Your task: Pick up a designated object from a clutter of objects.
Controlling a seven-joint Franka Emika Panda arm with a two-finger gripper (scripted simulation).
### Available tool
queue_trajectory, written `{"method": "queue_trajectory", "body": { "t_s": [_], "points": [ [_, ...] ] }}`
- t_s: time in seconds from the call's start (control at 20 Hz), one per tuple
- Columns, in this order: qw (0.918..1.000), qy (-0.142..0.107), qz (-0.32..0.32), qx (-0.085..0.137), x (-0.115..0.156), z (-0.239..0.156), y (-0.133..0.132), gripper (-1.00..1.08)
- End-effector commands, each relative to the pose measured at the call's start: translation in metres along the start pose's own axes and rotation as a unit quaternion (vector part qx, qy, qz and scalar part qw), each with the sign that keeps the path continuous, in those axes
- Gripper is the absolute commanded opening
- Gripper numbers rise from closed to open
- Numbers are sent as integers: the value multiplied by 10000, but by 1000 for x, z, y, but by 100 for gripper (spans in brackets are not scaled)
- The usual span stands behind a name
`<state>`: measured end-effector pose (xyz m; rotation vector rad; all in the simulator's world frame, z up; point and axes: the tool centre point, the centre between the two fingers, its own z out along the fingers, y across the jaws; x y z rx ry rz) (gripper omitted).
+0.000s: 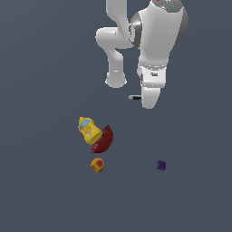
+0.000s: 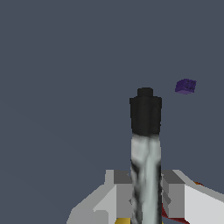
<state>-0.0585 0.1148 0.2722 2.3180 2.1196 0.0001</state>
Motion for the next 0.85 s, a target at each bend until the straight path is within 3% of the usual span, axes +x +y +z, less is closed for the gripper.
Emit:
{"method": "queue_trajectory", "body": {
  "t_s": [0.0,0.4,0.8],
  "points": [
    [10000,4,0,5,2,-21,-8,-100],
    [10000,6,4,4,8,-69,-23,-100],
    [10000,4,9,3,9,-84,-27,-100]
  ]
}}
